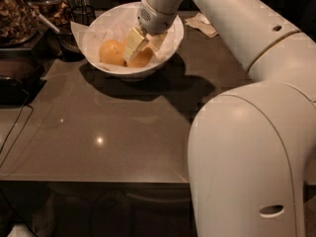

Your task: Pick orange from white bowl

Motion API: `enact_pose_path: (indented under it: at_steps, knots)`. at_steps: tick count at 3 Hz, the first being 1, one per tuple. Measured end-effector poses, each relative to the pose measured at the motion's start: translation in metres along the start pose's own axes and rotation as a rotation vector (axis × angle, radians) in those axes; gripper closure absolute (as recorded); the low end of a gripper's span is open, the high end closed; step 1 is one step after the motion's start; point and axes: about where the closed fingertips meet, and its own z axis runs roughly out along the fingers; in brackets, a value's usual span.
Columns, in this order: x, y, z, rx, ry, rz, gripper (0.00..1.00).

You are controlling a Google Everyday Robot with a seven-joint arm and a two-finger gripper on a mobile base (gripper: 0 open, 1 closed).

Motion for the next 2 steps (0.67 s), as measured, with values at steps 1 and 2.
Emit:
enact_pose_path:
  at_steps: [1,2]
  knots:
    - [0.002,-0.002,0.011,-0.002,0.015,0.0,0.36]
    - [0.004,-0.004,0.024,-0.006,0.03,0.0,0.37]
